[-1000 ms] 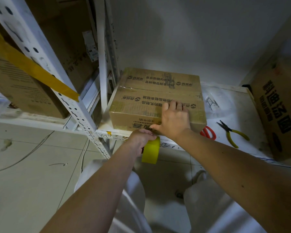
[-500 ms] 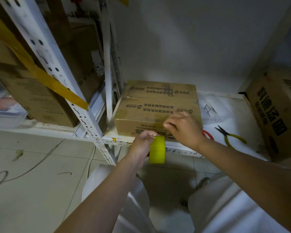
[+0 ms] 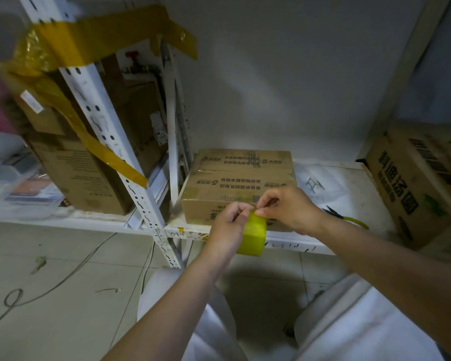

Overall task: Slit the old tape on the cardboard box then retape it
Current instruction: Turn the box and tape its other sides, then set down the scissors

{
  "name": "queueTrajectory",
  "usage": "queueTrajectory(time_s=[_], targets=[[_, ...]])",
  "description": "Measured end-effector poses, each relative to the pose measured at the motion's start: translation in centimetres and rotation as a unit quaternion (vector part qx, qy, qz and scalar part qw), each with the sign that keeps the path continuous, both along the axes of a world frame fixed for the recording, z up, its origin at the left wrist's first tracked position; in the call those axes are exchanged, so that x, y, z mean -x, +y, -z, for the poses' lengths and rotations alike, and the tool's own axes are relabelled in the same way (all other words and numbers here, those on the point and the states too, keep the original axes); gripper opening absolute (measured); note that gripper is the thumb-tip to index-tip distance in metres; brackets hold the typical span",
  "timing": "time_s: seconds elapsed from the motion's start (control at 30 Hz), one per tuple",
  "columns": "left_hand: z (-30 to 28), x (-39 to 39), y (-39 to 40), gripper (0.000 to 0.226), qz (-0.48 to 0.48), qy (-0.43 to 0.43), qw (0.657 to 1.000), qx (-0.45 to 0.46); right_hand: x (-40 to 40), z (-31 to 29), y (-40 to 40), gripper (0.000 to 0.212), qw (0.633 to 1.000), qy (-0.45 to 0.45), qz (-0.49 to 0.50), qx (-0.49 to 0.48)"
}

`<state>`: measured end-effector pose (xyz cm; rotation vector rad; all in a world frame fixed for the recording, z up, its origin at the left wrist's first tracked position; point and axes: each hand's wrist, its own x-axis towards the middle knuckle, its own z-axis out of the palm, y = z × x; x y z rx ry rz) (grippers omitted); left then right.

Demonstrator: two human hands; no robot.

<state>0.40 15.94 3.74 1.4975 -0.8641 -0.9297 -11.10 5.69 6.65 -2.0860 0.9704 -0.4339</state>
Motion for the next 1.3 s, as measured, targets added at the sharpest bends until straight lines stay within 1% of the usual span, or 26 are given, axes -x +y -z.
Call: queueTrajectory(time_s=[0.07, 0.13, 0.23, 0.3, 0.37, 0.43, 0.53, 0.6, 0.67, 0.73, 0.83, 0.87, 0.93, 1.0, 1.07, 1.13, 1.27, 1.3], targets=[[-0.8, 0.4, 0.4, 0.022, 0.005, -0.01, 1.0, 0.006, 0.4, -0.9, 0.6, 0.012, 1.0, -0.01, 0.004, 0.009], [-1.5, 0.9, 0.7, 0.02, 0.006, -0.002, 1.0, 0.008, 0.7, -1.5, 1.2, 0.008, 0.999, -0.007, 0.003, 0.031], [-2.4, 1.6, 1.3, 0.016, 0.013, 0.036, 0.999, 0.016, 1.2, -2.3, 2.2, 0.007, 0.995, 0.019, -0.005, 0.102], [-2.9, 2.0, 1.7, 0.023, 0.027, 0.079, 0.996, 0.017, 1.4, -2.6, 2.9, 0.007, 0.987, 0.024, 0.002, 0.16], [-3.4, 2.4, 1.9, 0.036, 0.022, 0.106, 0.994, 0.006, 1.7, -2.6, 3.2, 0.007, 0.975, 0.031, 0.001, 0.219], [-4.0, 2.8, 1.9, 0.043, 0.005, 0.102, 0.995, -0.014, 2.2, -2.5, 3.6, 0.007, 0.963, 0.039, -0.009, 0.268], [-4.6, 3.1, 1.8, 0.047, -0.026, 0.081, 0.995, -0.053, 3.1, -2.3, 4.6, 0.009, 0.935, 0.02, -0.045, 0.352], [-4.9, 3.0, 1.6, 0.047, -0.051, 0.082, 0.992, -0.078, 3.5, -2.5, 5.5, 0.011, 0.918, -0.003, -0.064, 0.392], [-5.2, 3.0, 1.4, 0.043, -0.049, 0.098, 0.991, -0.073, 3.7, -2.9, 5.7, 0.011, 0.924, -0.024, -0.027, 0.381], [-5.5, 3.1, 1.3, 0.033, -0.036, 0.074, 0.996, -0.044, 3.6, -3.6, 4.8, 0.009, 0.945, -0.028, 0.027, 0.324], [-5.8, 3.5, 0.9, 0.017, -0.038, 0.025, 0.999, -0.024, 3.5, -4.4, 3.6, 0.009, 0.966, -0.051, 0.044, 0.248], [-5.8, 3.6, 0.8, 0.018, -0.041, 0.014, 0.999, -0.02, 3.6, -4.7, 3.4, 0.009, 0.969, -0.064, 0.043, 0.235], [-5.8, 3.7, 0.6, 0.023, -0.046, -0.001, 0.999, -0.013, 3.9, -5.2, 3.3, 0.006, 0.972, -0.058, 0.033, 0.224], [-5.8, 3.8, 0.7, 0.026, -0.054, -0.017, 0.998, -0.003, 4.1, -5.6, 3.3, 0.004, 0.972, -0.035, 0.025, 0.233], [-5.8, 4.0, 0.8, 0.025, -0.065, -0.04, 0.997, 0.003, 4.0, -5.4, 3.5, 0.004, 0.967, -0.022, 0.04, 0.25], [-6.0, 4.3, 0.7, 0.024, -0.078, -0.062, 0.995, 0.014, 3.6, -4.6, 4.1, 0.016, 0.96, -0.029, 0.077, 0.268], [-6.6, 4.7, 0.6, 0.022, -0.107, -0.132, 0.985, 0.02, 3.1, -3.8, 4.8, 0.053, 0.94, -0.094, 0.163, 0.284], [-6.5, 4.6, 0.6, 0.02, -0.113, -0.145, 0.983, 0.023, 3.1, -3.9, 4.8, 0.054, 0.93, -0.11, 0.174, 0.303]])
